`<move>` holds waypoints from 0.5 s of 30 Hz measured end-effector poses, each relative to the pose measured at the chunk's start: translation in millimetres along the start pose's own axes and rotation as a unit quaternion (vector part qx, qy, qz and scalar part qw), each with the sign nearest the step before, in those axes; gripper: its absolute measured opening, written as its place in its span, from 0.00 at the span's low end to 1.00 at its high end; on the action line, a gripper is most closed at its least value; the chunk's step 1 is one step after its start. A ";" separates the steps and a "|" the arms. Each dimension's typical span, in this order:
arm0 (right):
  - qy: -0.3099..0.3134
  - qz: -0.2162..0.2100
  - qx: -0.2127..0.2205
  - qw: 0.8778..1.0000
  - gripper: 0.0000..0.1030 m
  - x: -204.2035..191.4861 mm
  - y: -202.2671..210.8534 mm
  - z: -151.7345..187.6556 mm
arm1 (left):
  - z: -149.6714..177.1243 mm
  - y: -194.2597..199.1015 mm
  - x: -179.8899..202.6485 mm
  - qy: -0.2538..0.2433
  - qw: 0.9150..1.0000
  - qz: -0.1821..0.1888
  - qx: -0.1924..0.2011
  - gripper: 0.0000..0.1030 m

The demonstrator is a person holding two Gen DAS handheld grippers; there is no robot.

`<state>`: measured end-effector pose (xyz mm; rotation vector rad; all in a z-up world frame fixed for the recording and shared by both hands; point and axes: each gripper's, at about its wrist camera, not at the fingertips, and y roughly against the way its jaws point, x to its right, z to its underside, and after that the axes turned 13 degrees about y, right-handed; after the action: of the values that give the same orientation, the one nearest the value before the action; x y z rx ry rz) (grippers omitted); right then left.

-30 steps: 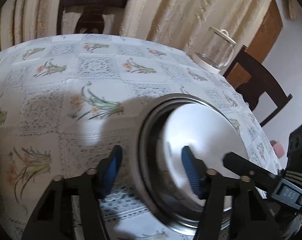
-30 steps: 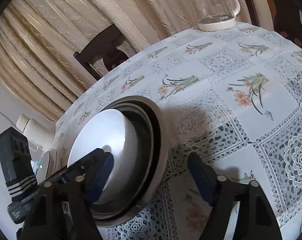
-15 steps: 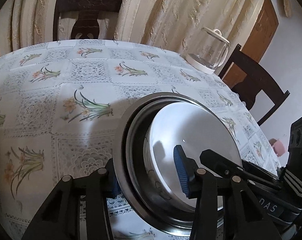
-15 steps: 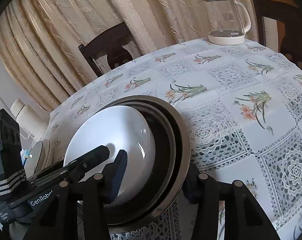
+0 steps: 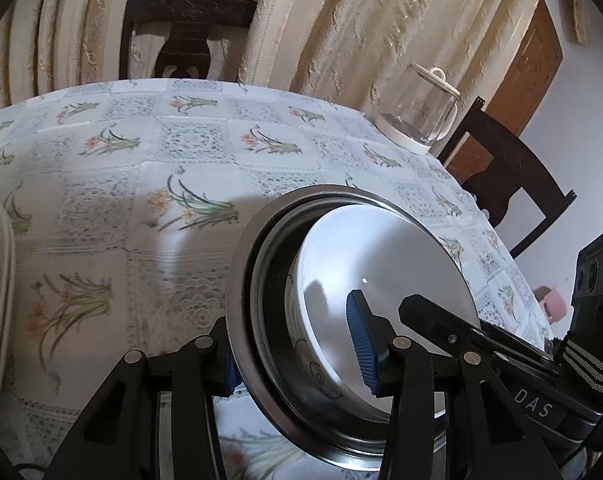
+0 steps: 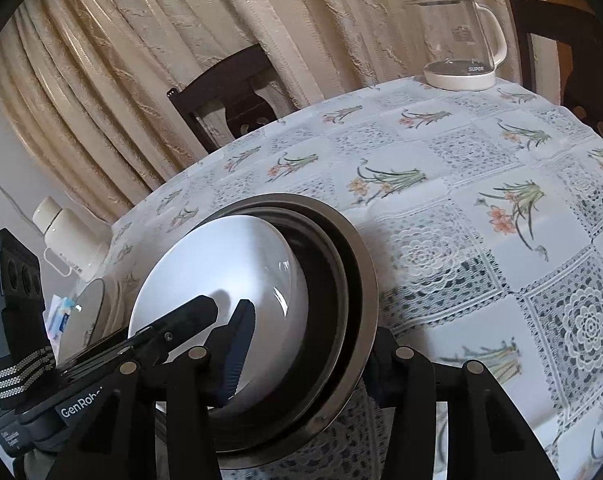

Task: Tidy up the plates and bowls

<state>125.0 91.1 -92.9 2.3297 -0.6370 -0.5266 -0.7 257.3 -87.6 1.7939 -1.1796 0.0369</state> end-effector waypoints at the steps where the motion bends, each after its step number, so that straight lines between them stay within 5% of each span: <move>1: 0.001 -0.002 0.000 1.000 0.50 -3.0 1.0 0.0 | 0.5 2.7 -0.7 0.001 1.000 -0.001 0.001 0.45; 15: 0.028 -0.025 0.004 0.999 0.50 -46.3 6.1 -1.5 | 3.3 45.4 -26.2 0.019 0.999 -0.018 0.032 0.45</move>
<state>86.9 114.0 -78.5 2.3649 -0.5558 -0.4797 -49.0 269.6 -71.0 1.8618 -1.1311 0.0877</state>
